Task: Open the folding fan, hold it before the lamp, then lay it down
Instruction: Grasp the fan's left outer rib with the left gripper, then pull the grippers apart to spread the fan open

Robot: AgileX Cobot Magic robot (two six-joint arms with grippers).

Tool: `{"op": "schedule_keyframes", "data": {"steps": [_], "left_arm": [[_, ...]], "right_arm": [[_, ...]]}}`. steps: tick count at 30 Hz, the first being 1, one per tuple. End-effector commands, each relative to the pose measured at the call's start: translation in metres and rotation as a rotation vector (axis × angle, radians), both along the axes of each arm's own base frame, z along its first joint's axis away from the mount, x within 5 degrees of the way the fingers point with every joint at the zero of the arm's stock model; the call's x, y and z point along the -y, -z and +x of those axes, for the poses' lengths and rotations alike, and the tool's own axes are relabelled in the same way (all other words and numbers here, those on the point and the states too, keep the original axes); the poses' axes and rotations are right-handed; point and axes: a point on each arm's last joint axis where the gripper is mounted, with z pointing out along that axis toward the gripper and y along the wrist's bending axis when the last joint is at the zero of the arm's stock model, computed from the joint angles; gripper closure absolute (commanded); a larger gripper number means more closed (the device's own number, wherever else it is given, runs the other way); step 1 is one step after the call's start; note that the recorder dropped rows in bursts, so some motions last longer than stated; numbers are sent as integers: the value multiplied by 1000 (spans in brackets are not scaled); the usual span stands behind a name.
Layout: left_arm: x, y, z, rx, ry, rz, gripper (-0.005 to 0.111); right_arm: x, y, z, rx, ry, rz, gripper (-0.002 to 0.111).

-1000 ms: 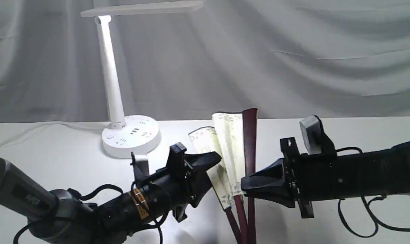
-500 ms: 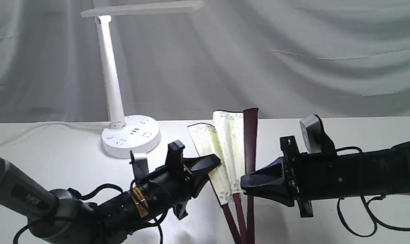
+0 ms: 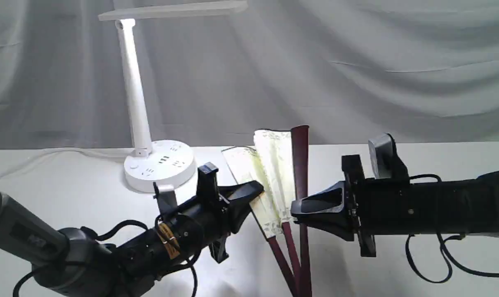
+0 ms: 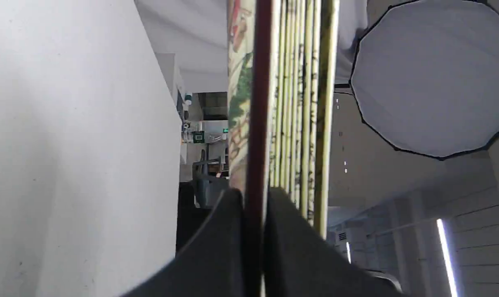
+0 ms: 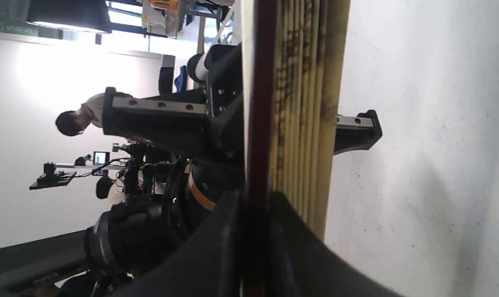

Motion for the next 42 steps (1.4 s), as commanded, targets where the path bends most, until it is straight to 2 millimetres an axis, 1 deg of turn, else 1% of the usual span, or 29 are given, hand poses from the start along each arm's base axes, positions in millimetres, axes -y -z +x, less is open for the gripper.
{"op": "schedule_keyframes", "data": {"steps": [1, 8, 11, 18, 22, 27, 38, 42], "left_arm": [[2, -9, 0, 5, 6, -15, 107], [1, -10, 1, -15, -4, -37, 107], [1, -13, 1, -11, -10, -42, 107], [-1, -30, 4, 19, -40, -72, 107], [-1, -37, 4, 32, -44, -84, 107], [-2, -39, 5, 34, -55, -91, 107], [-9, -41, 11, 41, -172, -113, 107], [-11, -49, 13, 87, -208, -99, 107]], "right_arm": [[0, -5, 1, 35, 13, 18, 108], [1, -2, 3, 27, 44, -18, 108], [4, -3, 6, 28, 76, 2, 108], [24, -5, 9, 29, 147, 14, 108], [32, -5, 10, 29, 169, 13, 108], [49, -5, 10, 29, 212, 17, 108], [82, -5, 8, 31, 300, 23, 108], [96, -5, 7, 31, 337, 23, 108]]}}
